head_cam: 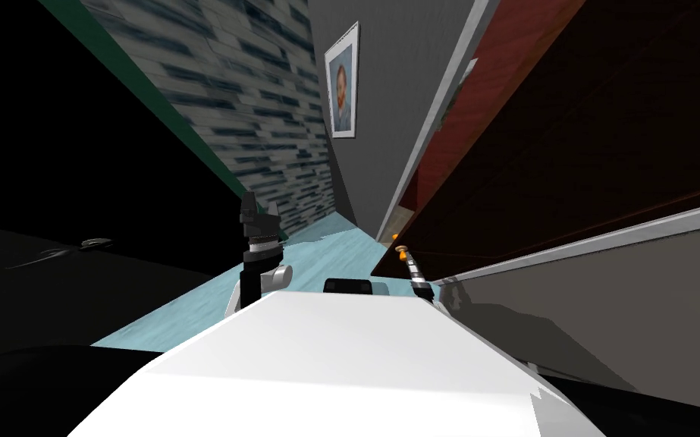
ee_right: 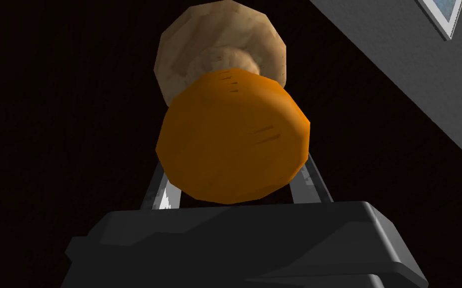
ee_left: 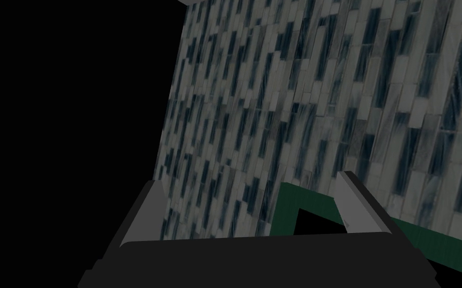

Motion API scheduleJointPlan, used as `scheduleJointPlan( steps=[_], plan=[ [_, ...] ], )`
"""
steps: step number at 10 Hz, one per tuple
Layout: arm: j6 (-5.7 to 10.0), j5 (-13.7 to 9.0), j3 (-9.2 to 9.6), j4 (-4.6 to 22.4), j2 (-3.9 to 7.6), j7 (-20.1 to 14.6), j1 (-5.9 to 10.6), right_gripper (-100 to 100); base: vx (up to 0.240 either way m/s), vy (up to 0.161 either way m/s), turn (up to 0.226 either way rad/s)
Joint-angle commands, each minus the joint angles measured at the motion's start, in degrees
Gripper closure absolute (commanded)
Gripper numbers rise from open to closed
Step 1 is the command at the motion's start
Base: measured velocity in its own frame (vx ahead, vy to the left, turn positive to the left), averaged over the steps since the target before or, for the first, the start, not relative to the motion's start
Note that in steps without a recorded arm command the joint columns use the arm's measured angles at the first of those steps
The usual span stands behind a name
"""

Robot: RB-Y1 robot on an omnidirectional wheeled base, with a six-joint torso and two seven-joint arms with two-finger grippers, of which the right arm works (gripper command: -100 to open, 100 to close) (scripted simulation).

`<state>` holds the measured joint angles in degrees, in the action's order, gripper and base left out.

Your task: Pull the door open

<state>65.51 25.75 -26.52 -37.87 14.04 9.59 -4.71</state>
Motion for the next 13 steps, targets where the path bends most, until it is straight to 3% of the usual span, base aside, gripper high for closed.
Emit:
scheduleJointPlan(
  steps=[1,4,6,7,8,11,13],
  plan=[
    [-0.29,-1.8,1.14,-0.3,0.01,-2.9,0.22,100,-0.05,-0.027,0.075],
    [-0.72,-3.4,2.07,-0.3,0.14,-5.4,0.42,100,-0.052,-0.023,0.055],
    [-1.62,-6.8,3.98,-0.2,0.41,-9.1,0.83,100,-0.066,-0.03,0.106],
    [-1.62,-6.8,3.98,-0.2,0.41,-10.1,0.83,100,-0.062,-0.035,0.058],
    [-2.08,-8.5,4.96,-0.2,0.55,-12.2,1.04,100,-0.071,-0.032,0.085],
    [-2.54,-10.2,5.95,-0.2,0.69,-14.9,1.24,100,-0.057,-0.02,0.06],
    [-3.47,-13.6,7.94,-0.1,0.98,-18.7,1.67,100,-0.077,-0.035,0.122]
  ],
)
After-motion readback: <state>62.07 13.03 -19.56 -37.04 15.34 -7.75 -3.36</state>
